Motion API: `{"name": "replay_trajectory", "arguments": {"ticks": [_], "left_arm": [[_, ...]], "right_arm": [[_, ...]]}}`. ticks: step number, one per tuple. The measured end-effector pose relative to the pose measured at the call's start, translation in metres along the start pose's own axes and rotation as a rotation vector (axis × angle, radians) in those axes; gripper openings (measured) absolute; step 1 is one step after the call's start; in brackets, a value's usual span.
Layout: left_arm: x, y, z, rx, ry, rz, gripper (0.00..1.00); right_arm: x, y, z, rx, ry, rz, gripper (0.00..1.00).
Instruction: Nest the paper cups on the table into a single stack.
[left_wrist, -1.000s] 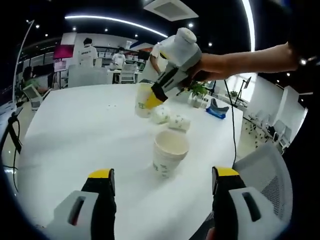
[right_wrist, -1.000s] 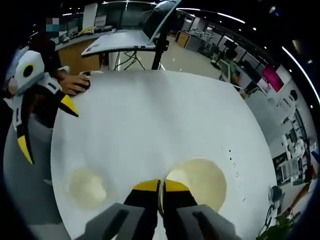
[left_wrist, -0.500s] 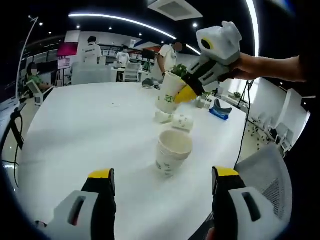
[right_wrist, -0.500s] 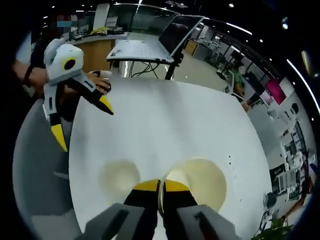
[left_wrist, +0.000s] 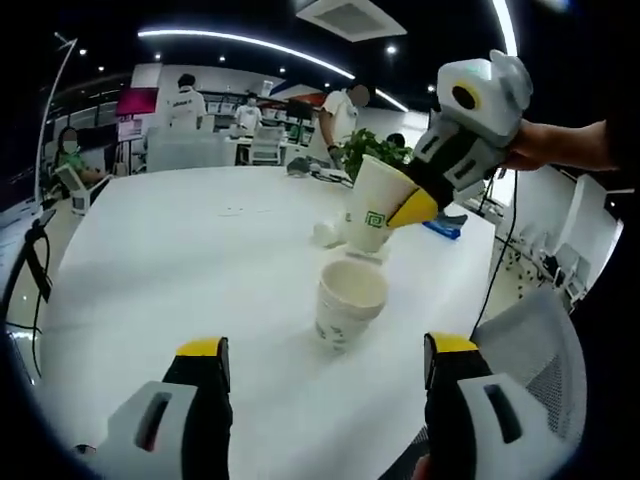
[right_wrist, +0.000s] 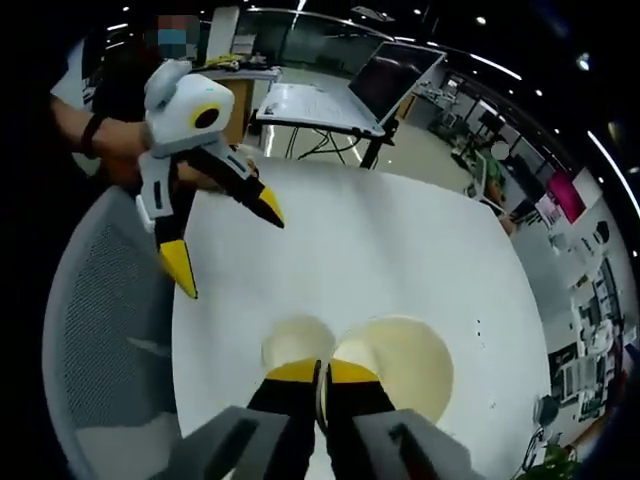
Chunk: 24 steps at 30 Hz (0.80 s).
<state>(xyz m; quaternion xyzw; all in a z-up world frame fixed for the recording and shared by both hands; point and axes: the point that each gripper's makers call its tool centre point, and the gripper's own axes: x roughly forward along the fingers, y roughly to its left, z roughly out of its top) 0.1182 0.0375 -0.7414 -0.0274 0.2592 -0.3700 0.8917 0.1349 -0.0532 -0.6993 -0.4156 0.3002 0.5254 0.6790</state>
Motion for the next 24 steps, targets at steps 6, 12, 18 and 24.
{"name": "replay_trajectory", "arguments": {"ticks": [6,12,18,24], "left_arm": [[0.002,-0.006,0.0,0.009,0.005,-0.013,0.77],[0.002,-0.003,-0.001,0.014,0.005,-0.015,0.77],[0.001,-0.006,-0.001,0.016,0.009,-0.018,0.77],[0.002,-0.004,-0.002,0.012,0.011,-0.018,0.77]], "right_arm": [[0.005,0.011,-0.001,-0.01,0.004,0.021,0.0],[0.015,0.019,0.007,-0.026,0.001,0.04,0.0],[0.026,0.022,0.009,-0.027,0.006,0.058,0.0],[0.035,0.026,0.007,-0.042,0.017,0.073,0.0]]}}
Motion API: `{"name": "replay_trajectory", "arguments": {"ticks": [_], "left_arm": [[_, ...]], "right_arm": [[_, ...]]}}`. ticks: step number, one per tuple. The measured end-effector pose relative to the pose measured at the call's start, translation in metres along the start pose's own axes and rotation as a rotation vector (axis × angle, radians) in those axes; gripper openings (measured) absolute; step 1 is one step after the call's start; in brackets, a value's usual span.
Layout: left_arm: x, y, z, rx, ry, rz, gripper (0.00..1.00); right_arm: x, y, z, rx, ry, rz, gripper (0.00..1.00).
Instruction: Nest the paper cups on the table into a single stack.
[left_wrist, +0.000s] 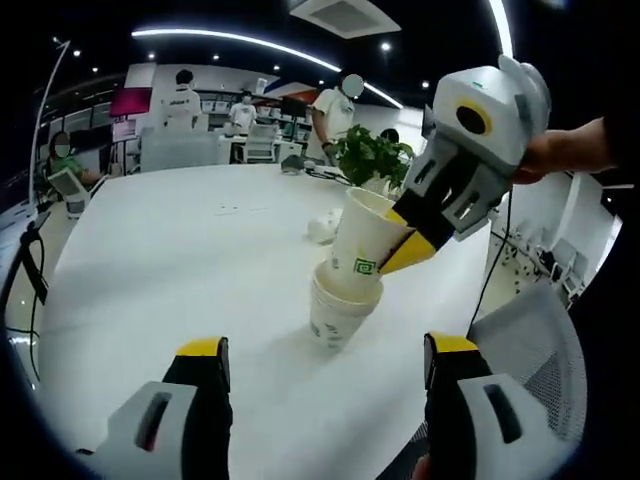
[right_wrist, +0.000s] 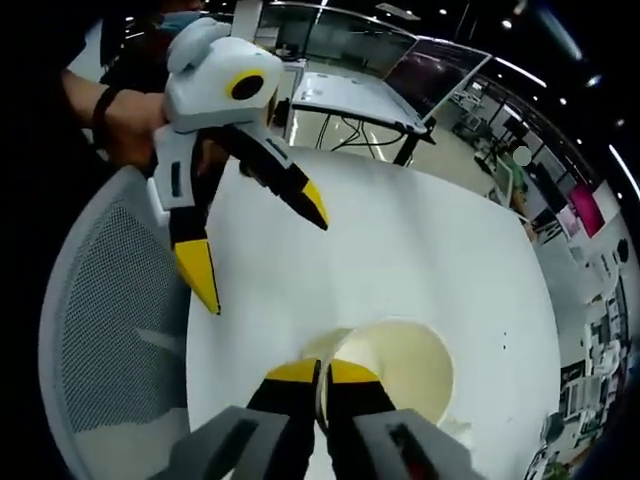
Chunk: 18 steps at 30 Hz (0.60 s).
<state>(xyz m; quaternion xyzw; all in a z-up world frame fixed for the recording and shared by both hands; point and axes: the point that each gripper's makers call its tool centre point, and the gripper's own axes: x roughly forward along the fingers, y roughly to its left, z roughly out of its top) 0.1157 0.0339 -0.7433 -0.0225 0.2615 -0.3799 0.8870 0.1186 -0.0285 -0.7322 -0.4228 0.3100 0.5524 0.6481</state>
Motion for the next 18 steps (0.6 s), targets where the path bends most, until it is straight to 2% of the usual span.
{"name": "replay_trajectory", "arguments": {"ticks": [18], "left_arm": [[0.0011,-0.0031,-0.0001,-0.005,0.006,-0.007,0.77]], "right_arm": [[0.01,0.0038,-0.005,0.002,0.019,0.023,0.0]]}}
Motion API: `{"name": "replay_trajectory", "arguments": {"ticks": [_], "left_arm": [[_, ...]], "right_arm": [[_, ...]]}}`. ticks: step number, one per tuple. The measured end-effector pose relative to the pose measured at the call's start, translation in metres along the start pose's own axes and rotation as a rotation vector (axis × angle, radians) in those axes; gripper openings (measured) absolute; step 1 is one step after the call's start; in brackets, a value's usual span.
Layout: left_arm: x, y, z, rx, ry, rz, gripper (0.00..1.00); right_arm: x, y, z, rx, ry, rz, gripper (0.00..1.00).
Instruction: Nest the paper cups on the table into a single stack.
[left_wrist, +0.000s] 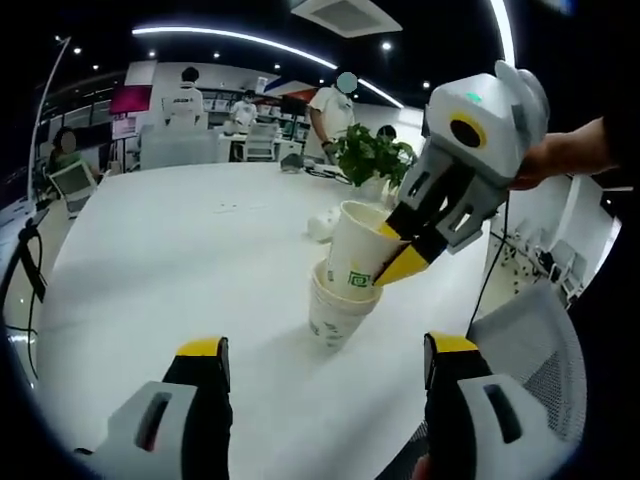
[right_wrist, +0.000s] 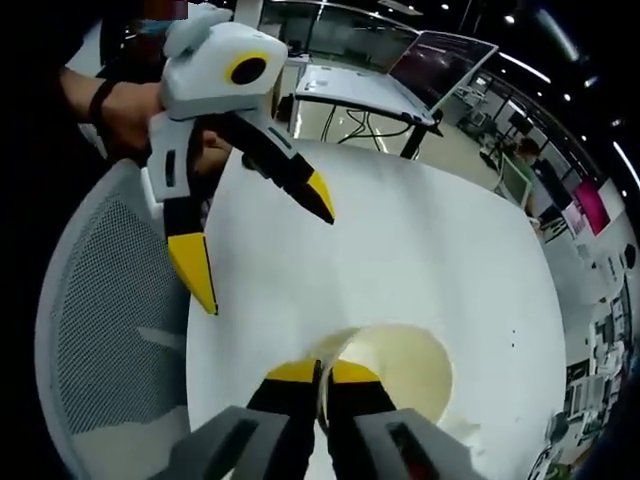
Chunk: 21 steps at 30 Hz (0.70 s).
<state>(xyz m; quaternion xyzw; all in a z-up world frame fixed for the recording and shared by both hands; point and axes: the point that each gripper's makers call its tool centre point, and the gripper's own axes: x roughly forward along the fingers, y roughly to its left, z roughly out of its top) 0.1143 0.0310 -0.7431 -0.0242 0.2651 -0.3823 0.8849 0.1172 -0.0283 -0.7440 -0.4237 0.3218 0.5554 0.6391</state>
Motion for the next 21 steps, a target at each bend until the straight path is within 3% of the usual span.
{"name": "replay_trajectory", "arguments": {"ticks": [21], "left_arm": [[-0.0012,0.001,-0.0035,0.01,0.014,0.0,0.77]], "right_arm": [[0.0023,0.007,-0.0002,0.005,0.003,0.001,0.01]]}}
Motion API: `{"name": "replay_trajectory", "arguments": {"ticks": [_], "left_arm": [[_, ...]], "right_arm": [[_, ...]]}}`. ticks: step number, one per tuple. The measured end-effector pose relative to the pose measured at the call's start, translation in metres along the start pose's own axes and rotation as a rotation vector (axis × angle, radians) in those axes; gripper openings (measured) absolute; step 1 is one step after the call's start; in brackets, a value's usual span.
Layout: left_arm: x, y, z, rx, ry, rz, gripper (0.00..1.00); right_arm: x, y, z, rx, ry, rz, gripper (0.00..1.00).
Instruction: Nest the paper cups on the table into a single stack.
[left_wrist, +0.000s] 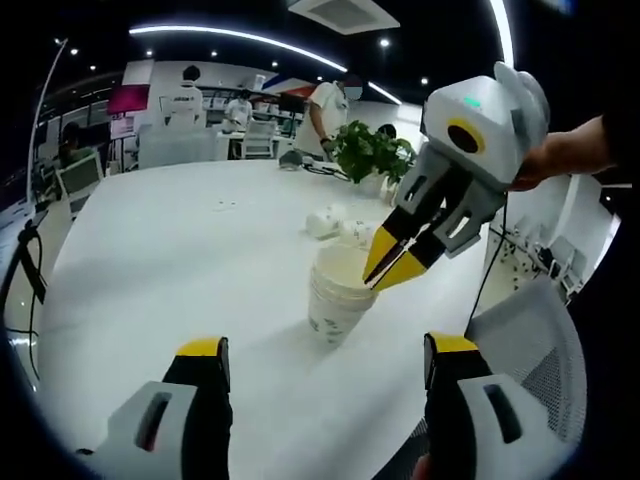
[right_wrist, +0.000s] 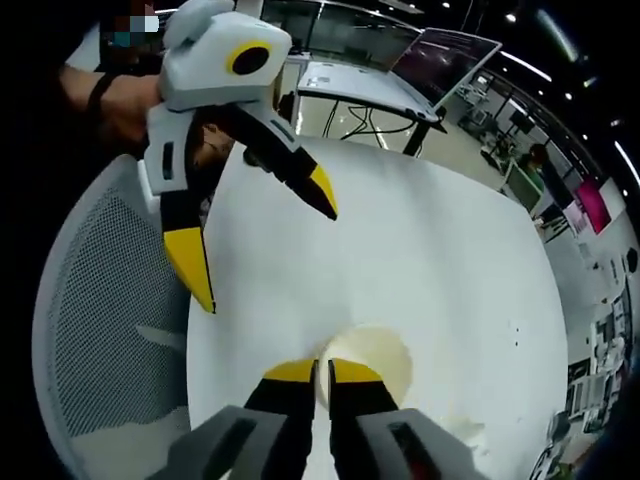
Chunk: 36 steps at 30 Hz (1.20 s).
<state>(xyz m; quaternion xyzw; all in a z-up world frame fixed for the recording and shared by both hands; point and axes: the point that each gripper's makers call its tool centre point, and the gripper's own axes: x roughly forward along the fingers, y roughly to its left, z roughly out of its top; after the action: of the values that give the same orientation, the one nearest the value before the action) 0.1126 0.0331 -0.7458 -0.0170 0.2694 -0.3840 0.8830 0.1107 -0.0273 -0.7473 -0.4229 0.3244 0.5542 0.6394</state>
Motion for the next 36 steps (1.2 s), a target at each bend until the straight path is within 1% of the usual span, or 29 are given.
{"name": "replay_trajectory", "arguments": {"ticks": [5,10,15,17,20,23,25,30,36], "left_arm": [[-0.001,0.0,0.0,0.005,0.005,0.005,0.78],[0.001,-0.003,-0.001,0.02,0.024,0.004,0.78],[-0.002,0.002,0.007,0.02,0.022,0.028,0.78],[-0.007,0.003,0.012,0.021,0.019,0.046,0.78],[-0.009,0.007,0.017,0.019,0.012,0.07,0.78],[-0.013,0.01,0.022,0.025,0.003,0.095,0.79],[-0.015,0.013,0.021,0.033,0.01,0.107,0.79],[-0.022,0.019,0.02,0.041,0.026,0.139,0.8],[-0.021,0.021,0.017,0.03,0.03,0.173,0.8]], "right_arm": [[-0.002,0.001,-0.002,0.002,-0.009,-0.01,0.04],[-0.006,-0.003,-0.002,0.022,-0.044,-0.034,0.11],[-0.015,-0.012,0.0,0.088,-0.12,-0.076,0.29],[-0.018,-0.014,-0.002,0.103,-0.134,-0.087,0.35],[-0.02,-0.018,-0.006,0.124,-0.147,-0.103,0.4],[-0.02,-0.02,-0.009,0.169,-0.174,-0.117,0.44],[-0.02,-0.021,-0.01,0.191,-0.198,-0.123,0.46],[-0.015,-0.017,-0.018,0.226,-0.192,-0.111,0.51],[-0.014,-0.019,-0.017,0.247,-0.216,-0.111,0.53]]}}
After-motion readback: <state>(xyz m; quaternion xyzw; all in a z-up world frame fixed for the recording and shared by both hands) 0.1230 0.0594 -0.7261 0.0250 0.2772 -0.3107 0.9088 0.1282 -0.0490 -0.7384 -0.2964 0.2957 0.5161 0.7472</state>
